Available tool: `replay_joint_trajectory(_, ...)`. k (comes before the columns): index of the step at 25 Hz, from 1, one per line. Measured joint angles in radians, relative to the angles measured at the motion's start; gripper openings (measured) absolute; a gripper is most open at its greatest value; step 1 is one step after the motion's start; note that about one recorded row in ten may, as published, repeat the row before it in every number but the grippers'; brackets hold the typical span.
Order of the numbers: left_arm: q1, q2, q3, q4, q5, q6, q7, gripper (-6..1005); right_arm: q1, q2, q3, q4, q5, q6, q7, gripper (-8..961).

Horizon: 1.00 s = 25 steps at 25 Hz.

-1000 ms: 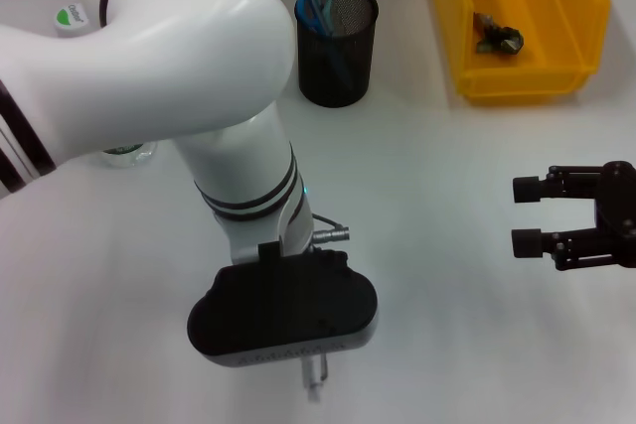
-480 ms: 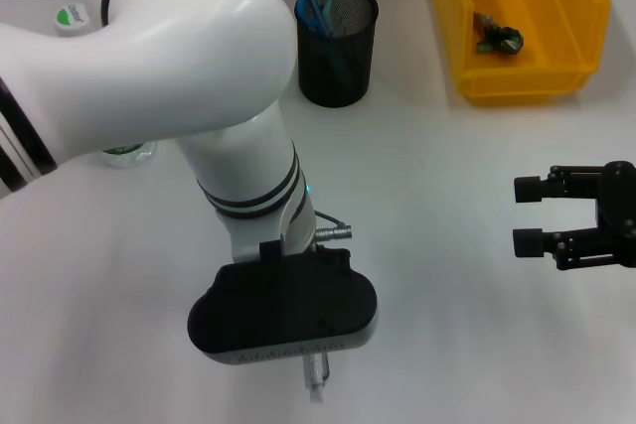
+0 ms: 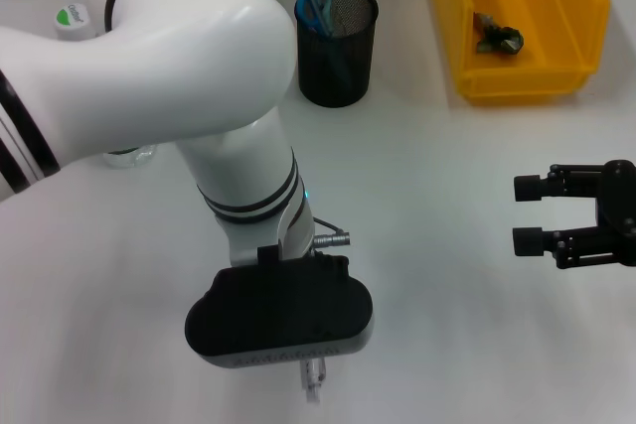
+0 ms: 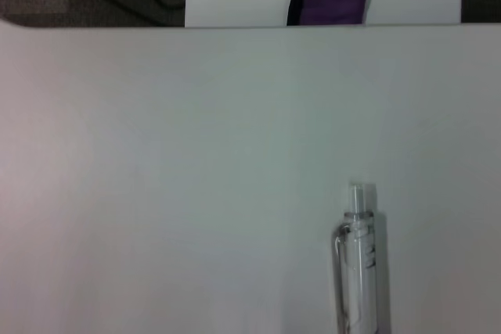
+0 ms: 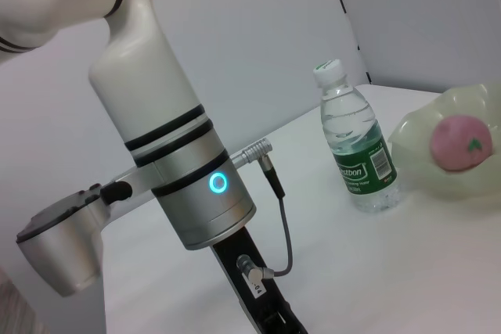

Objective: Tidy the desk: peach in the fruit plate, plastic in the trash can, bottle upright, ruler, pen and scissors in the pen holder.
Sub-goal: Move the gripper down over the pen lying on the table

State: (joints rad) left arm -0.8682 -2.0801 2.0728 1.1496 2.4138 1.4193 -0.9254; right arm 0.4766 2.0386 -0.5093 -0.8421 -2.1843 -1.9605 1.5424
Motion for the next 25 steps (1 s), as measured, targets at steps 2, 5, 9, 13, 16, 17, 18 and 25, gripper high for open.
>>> replay_joint_trajectory(2,-0.001,0.0,0.0,-0.003,-0.002,-0.001,0.001,186,0.001,0.0,0.0,0.0,0.0,0.0,0.0,801)
replay_joint_trajectory(5,-0.006,0.0,0.0,-0.012,-0.008,-0.005,0.003,181,0.001,0.0,0.0,0.0,0.0,0.0,0.001,801)
replay_joint_trajectory(9,-0.006,0.0,0.001,-0.014,-0.012,-0.012,0.003,173,0.0,0.0,0.0,0.0,0.0,0.0,0.001,801)
replay_joint_trajectory(13,-0.007,0.0,0.002,-0.015,-0.014,-0.015,0.003,166,0.0,0.0,0.0,0.0,0.0,0.0,-0.002,801)
replay_joint_trajectory(16,-0.014,0.0,0.002,-0.021,-0.014,-0.015,0.003,160,0.002,0.0,0.0,0.0,0.0,0.0,-0.004,801)
replay_joint_trajectory(17,-0.021,0.0,0.003,-0.029,-0.018,-0.014,0.004,159,0.003,0.0,0.0,0.0,0.0,0.0,-0.004,801)
replay_joint_trajectory(18,-0.025,0.0,0.004,-0.033,-0.02,-0.014,0.004,157,0.003,0.0,0.0,-0.001,0.0,0.0,-0.005,801)
replay_joint_trajectory(25,-0.032,0.0,0.006,-0.042,-0.025,-0.012,-0.002,144,0.001,0.0,0.0,-0.012,0.01,0.0,-0.006,801)
